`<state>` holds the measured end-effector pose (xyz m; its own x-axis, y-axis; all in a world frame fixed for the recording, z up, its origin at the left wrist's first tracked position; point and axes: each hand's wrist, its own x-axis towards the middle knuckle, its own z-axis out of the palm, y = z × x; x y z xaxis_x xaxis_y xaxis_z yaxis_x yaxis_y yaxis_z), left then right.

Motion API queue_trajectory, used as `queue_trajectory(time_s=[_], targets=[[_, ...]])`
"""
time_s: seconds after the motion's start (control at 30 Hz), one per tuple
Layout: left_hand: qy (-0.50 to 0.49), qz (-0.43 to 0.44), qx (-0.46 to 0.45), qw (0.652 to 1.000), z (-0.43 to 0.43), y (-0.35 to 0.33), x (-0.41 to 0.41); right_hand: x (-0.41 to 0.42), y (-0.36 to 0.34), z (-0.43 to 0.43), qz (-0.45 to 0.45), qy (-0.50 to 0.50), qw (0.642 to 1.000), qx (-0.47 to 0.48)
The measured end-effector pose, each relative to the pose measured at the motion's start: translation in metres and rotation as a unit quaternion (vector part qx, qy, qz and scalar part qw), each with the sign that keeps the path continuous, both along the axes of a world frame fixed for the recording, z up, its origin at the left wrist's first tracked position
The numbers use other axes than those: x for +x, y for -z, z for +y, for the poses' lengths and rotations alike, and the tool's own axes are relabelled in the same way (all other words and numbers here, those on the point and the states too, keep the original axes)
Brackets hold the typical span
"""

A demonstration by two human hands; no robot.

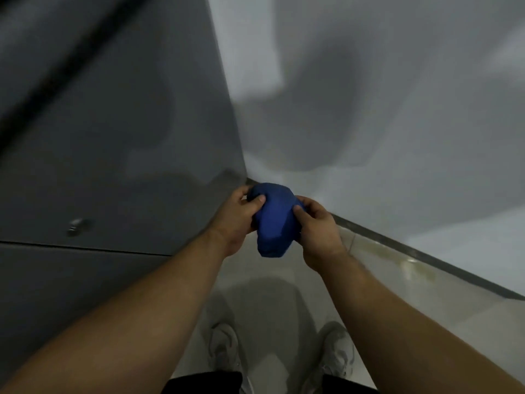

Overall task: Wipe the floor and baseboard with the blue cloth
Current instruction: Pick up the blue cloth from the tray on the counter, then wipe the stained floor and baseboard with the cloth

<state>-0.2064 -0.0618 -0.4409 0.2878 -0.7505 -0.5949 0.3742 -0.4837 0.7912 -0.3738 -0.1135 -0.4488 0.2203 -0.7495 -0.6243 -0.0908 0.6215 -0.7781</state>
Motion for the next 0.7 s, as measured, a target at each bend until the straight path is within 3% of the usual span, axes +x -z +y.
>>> queue_trajectory(time_s=[0.27, 0.37, 0.47, 0.63, 0.7], targets=[[0.047, 0.066, 0.028, 0.996, 0.004, 0.236, -0.009, -0.023, 0.248, 0.018, -0.096, 0.064, 0.99, 0.086], [0.083, -0.032, 0.053, 0.995, -0.001, 0.305, -0.015, -0.03, 0.315, 0.016, -0.06, 0.032, 0.993, 0.092], [0.181, -0.176, 0.054, 0.966, -0.011, 0.358, -0.015, -0.031, 0.371, 0.01, -0.013, 0.043, 0.997, 0.071], [0.256, -0.183, 0.076, 0.946, -0.025, 0.402, -0.008, -0.036, 0.423, 0.002, -0.004, 0.084, 0.996, 0.026], [0.243, -0.178, 0.087, 0.949, -0.029, 0.411, -0.004, -0.037, 0.432, -0.002, 0.006, 0.081, 0.997, 0.012]])
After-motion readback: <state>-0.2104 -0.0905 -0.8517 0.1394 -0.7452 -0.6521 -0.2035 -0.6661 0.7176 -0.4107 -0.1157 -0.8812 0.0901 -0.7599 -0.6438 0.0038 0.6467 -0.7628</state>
